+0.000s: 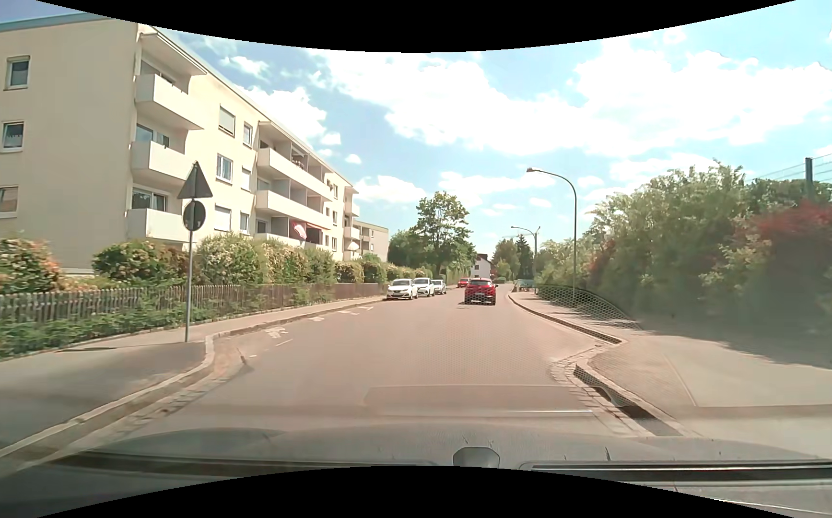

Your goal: Follow the waypoints while adhering to traffic rules and regulations

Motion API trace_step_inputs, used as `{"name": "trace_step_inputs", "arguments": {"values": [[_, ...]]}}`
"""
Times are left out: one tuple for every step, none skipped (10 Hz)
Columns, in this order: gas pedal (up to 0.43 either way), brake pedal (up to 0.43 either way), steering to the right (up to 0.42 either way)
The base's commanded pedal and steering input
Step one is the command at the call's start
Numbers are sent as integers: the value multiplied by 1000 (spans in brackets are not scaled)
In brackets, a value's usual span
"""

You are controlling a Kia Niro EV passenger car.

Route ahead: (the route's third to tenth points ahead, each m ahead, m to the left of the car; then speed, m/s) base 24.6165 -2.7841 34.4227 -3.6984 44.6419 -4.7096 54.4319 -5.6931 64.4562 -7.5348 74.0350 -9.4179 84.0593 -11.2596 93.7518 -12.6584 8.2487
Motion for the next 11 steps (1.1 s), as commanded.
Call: {"name": "trace_step_inputs", "arguments": {"values": [[59, 6, 27], [59, 6, 34], [59, 6, 39], [59, 6, 46], [59, 6, 53], [59, 6, 59], [59, 6, 61], [59, 6, 61], [59, 6, 61], [59, 6, 61], [59, 6, 61]]}}
